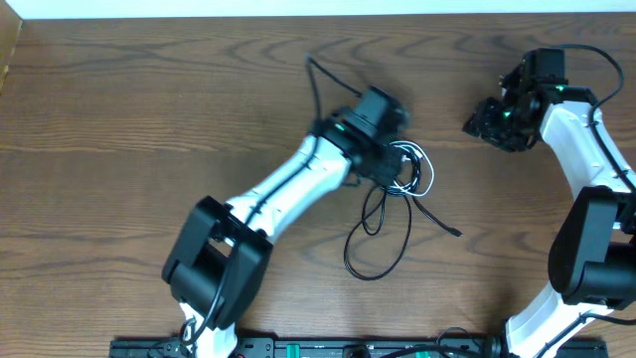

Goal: Untangle cables
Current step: 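Lift the cable bundle with the left gripper and carry it upward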

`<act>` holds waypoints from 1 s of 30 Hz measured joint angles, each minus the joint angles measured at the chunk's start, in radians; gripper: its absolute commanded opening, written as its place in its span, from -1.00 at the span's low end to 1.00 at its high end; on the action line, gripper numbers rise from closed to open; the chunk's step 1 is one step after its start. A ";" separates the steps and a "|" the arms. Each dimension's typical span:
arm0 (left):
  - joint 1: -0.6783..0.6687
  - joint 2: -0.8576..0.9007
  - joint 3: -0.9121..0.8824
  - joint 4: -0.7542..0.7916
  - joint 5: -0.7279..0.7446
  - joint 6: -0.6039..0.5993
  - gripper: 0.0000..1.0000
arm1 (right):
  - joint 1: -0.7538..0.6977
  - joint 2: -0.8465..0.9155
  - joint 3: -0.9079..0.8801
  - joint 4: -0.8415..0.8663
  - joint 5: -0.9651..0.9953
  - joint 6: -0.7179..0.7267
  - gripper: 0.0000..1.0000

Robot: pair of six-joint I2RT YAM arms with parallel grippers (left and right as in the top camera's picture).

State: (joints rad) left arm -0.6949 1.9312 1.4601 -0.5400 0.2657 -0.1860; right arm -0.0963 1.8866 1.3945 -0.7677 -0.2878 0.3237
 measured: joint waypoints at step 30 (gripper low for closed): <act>-0.146 0.219 -0.001 0.276 -0.190 -0.077 -0.32 | -0.012 0.000 0.000 -0.025 0.007 -0.003 0.06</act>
State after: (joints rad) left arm -0.8410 2.1502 1.4590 -0.2638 0.0753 -0.2626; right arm -0.1081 1.8866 1.3945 -0.7929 -0.2806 0.3210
